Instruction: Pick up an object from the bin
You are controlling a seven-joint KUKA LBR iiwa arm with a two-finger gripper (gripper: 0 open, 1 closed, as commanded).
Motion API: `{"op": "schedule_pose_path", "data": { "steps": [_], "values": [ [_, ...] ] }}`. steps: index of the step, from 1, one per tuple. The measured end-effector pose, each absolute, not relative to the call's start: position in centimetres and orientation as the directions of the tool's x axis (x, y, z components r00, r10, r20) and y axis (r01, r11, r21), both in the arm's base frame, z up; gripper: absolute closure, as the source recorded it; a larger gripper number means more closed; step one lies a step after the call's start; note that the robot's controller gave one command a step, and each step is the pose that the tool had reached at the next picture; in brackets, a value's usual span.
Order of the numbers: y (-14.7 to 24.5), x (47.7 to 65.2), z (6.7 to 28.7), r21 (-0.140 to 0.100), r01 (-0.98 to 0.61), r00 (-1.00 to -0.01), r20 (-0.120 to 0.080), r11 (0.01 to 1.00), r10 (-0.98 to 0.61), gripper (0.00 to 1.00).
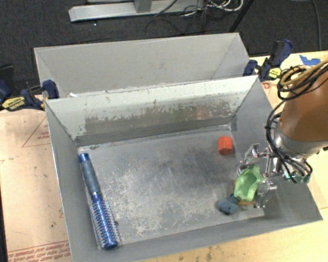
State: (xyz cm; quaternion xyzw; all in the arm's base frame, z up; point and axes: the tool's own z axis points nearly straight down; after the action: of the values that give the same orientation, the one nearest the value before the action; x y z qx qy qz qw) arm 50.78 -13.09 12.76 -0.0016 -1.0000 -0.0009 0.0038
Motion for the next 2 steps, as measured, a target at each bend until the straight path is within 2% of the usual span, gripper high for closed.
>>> {"op": "schedule_pose_path", "data": {
  "steps": [1,2],
  "values": [
    [-12.76,51.03,9.87,0.001,0.005,-1.0,-0.014,1.0,0.005,0.0],
    [-12.78,50.9,9.68,0.001,0.008,-1.0,-0.01,1.0,0.008,1.0]
  ]
}}
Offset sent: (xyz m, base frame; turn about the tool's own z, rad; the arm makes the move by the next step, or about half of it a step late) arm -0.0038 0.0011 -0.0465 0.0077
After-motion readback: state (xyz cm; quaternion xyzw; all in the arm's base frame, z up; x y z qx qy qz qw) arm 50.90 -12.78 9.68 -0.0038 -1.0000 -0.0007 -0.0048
